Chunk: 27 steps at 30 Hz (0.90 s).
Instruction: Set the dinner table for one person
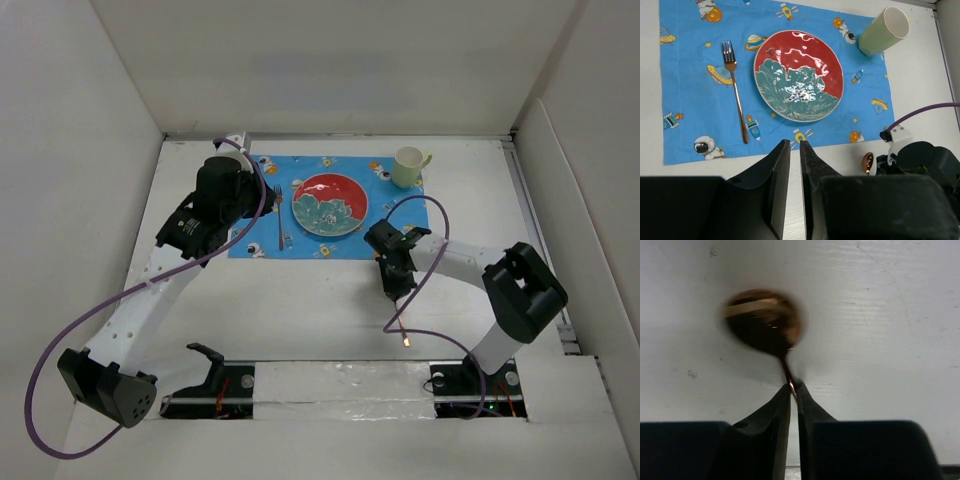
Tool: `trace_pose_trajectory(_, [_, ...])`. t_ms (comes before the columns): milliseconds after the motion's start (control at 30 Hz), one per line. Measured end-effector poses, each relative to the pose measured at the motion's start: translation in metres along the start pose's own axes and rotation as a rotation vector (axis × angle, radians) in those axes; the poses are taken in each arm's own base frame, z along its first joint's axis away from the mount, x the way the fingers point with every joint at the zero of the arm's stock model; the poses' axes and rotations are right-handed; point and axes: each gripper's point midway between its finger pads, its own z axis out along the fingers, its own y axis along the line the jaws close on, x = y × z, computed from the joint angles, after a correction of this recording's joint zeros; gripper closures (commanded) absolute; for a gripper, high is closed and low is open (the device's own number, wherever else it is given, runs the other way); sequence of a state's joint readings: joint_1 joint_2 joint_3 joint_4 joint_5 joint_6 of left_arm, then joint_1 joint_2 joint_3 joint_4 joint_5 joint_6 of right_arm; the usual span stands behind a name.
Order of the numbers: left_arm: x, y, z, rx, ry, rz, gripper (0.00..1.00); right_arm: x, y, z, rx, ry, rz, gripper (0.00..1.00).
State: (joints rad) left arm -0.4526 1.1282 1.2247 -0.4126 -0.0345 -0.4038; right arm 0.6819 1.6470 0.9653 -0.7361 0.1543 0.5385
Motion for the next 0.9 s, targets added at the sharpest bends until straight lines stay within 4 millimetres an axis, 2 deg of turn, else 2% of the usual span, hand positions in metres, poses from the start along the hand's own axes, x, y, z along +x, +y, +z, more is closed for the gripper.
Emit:
trace_pose_trajectory(100, [0.001,0.001,0.0,-0.004,0.003,0.0,0.88,0.001,0.01,-0.001,-0.045,0.0,0.011,0.95])
trace_pose_trajectory(200, [0.001,0.001,0.0,-0.006,0.003,0.0,0.88,0.003,0.018,-0.001,-0.073,-0.004,0.014,0.86])
trace_pose_trajectory(233, [0.001,0.002,0.0,-0.007,0.004,0.001,0.88,0.002,0.02,-0.001,-0.08,-0.006,0.017,0.77])
trace_pose_trajectory(267, [0.001,0.002,0.0,-0.009,0.005,0.001,0.88,0.002,0.022,-0.001,-0.085,-0.009,0.019,0.77])
trace_pose_trajectory(300, [0.002,0.002,0.0,-0.011,0.006,0.001,0.88,0.001,0.024,-0.001,-0.091,-0.014,0.017,0.79])
trace_pose_trajectory(333, [0.002,0.003,0.0,-0.013,0.007,0.001,0.88,0.001,0.026,-0.001,-0.096,-0.017,0.016,0.97])
trace_pose_trajectory(367, [0.002,0.003,-0.001,-0.014,0.008,0.001,0.88,0.0,0.027,-0.001,-0.099,-0.019,0.016,1.0])
trace_pose_trajectory(500, [0.002,0.004,-0.001,-0.018,0.008,0.001,0.88,-0.003,0.03,-0.002,-0.114,-0.03,0.022,1.0])
trace_pose_trajectory(633, [0.003,0.005,-0.001,-0.026,0.008,0.002,0.85,-0.01,0.021,-0.007,-0.092,-0.049,0.02,1.0])
trace_pose_trajectory(700, [0.003,0.005,0.0,-0.026,0.008,0.002,0.85,-0.025,0.011,-0.017,-0.083,-0.065,0.032,1.0])
trace_pose_trajectory(733, [0.003,0.005,0.0,-0.026,0.008,0.002,0.85,-0.04,0.005,-0.023,-0.08,-0.084,0.047,1.0])
trace_pose_trajectory(900, [0.003,0.005,0.0,-0.025,0.009,0.002,0.84,-0.136,-0.013,-0.056,-0.079,-0.263,0.103,1.0])
